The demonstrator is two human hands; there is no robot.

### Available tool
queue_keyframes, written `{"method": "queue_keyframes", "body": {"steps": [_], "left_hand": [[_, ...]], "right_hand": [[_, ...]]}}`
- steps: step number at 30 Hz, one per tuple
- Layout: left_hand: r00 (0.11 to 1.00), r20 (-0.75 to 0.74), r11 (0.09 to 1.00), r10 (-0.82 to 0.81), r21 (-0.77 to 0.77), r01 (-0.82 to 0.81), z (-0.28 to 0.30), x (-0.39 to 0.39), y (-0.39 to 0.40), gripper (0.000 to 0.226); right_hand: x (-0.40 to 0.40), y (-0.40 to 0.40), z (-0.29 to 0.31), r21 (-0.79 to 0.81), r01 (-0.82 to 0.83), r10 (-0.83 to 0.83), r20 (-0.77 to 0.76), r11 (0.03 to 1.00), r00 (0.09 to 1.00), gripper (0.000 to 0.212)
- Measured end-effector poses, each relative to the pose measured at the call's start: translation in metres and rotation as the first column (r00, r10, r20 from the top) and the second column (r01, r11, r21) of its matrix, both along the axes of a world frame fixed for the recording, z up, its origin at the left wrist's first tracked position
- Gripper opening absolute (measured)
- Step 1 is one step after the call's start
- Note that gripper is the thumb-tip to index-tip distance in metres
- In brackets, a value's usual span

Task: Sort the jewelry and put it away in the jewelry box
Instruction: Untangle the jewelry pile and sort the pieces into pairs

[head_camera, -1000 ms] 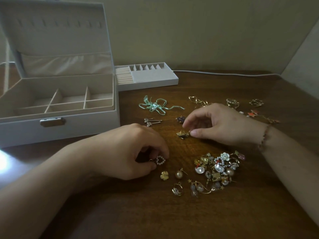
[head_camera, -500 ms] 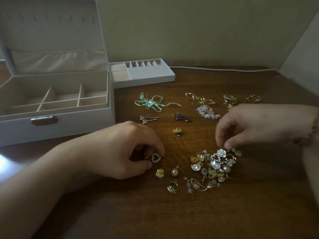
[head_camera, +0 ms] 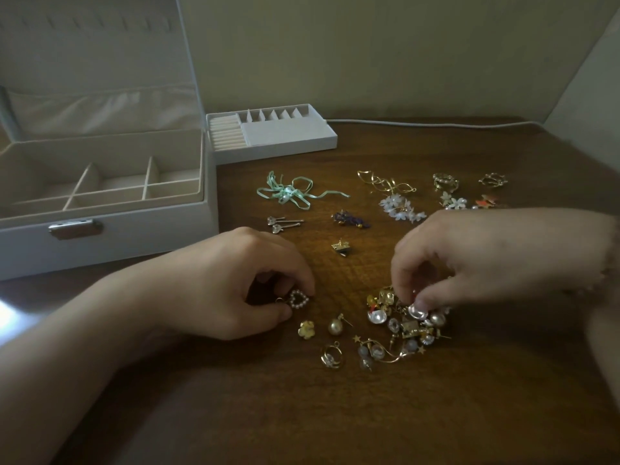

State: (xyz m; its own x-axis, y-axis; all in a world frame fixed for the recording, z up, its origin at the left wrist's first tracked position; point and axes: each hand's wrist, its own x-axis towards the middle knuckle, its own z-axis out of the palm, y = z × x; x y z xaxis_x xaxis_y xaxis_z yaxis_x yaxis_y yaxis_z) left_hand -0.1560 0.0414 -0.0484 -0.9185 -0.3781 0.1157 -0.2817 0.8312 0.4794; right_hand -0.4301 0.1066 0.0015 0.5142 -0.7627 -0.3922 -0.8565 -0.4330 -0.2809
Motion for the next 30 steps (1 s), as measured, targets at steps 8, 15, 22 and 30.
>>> {"method": "queue_keyframes", "body": {"steps": [8,15,22,30], "left_hand": [[1.000,0.005,1.000,-0.006,0.002,0.006,0.001,-0.001,0.000,0.029],[1.000,0.000,1.000,-0.009,0.009,0.009,0.000,0.000,0.000,0.029],[1.000,0.003,1.000,-0.016,-0.002,0.016,-0.001,0.000,-0.001,0.030],[1.000,-0.013,0.999,-0.025,-0.023,0.024,-0.003,-0.001,-0.001,0.023]], "right_hand": [[-0.018,-0.002,0.007,0.045,0.114,-0.114,0.002,0.993,0.994,0.018],[-0.027,-0.006,0.008,0.039,0.172,-0.172,-0.013,0.984,0.985,0.024],[-0.024,-0.006,0.005,0.068,0.205,-0.202,-0.058,0.976,0.978,0.030],[-0.022,-0.001,0.010,0.105,0.202,-0.199,-0.042,0.974,0.979,0.038]]}}
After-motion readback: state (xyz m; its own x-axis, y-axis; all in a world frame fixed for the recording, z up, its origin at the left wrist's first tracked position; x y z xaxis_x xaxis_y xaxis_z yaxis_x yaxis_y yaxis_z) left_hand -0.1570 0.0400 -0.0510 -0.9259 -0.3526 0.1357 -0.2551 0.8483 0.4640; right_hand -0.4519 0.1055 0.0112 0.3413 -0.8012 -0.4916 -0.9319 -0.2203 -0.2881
